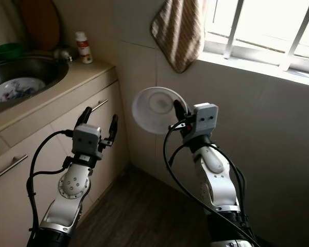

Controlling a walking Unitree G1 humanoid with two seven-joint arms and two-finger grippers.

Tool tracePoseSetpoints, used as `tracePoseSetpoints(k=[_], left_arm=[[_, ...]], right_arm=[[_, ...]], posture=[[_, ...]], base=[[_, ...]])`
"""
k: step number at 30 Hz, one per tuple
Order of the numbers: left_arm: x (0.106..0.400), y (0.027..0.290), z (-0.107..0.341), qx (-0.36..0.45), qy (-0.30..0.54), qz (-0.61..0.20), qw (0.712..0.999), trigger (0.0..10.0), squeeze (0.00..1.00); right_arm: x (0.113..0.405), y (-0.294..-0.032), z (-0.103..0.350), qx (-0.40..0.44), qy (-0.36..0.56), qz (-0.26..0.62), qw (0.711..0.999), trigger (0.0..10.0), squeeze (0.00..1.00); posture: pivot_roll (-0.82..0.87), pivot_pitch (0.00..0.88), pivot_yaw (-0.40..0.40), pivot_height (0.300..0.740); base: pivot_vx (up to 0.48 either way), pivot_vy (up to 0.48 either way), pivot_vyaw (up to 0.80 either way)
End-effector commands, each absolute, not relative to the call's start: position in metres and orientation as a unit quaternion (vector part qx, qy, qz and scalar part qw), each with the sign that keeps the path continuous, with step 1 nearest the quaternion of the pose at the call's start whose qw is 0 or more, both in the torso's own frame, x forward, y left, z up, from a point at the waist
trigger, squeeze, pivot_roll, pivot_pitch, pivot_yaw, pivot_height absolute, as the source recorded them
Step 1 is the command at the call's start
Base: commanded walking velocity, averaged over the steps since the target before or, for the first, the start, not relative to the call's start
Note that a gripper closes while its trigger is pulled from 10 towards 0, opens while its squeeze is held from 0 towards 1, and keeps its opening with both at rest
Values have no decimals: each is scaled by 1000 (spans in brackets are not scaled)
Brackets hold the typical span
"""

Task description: Kitchen organization

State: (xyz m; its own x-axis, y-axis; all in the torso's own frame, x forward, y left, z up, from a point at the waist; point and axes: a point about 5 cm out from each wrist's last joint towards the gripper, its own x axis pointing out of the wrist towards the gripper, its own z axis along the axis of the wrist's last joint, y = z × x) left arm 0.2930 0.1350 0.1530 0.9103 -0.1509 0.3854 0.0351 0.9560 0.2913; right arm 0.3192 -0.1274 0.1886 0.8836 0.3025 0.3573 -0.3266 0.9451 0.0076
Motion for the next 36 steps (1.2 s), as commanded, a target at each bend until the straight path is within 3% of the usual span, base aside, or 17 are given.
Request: tracePoseSetpoints(k=[1, 36], left_arm=[[294, 135, 160, 141, -223, -44, 964, 10000, 0], [297, 133, 170, 145, -241, -40, 959, 10000, 0]], right_arm=[[318, -124, 198, 19, -206, 168, 964, 0, 0], [323, -123, 213, -14, -255, 150, 955, 0, 0]], posture=[[31, 0, -22, 740], [37, 0, -21, 740]], base=[[307, 0, 800], [305, 0, 800]])
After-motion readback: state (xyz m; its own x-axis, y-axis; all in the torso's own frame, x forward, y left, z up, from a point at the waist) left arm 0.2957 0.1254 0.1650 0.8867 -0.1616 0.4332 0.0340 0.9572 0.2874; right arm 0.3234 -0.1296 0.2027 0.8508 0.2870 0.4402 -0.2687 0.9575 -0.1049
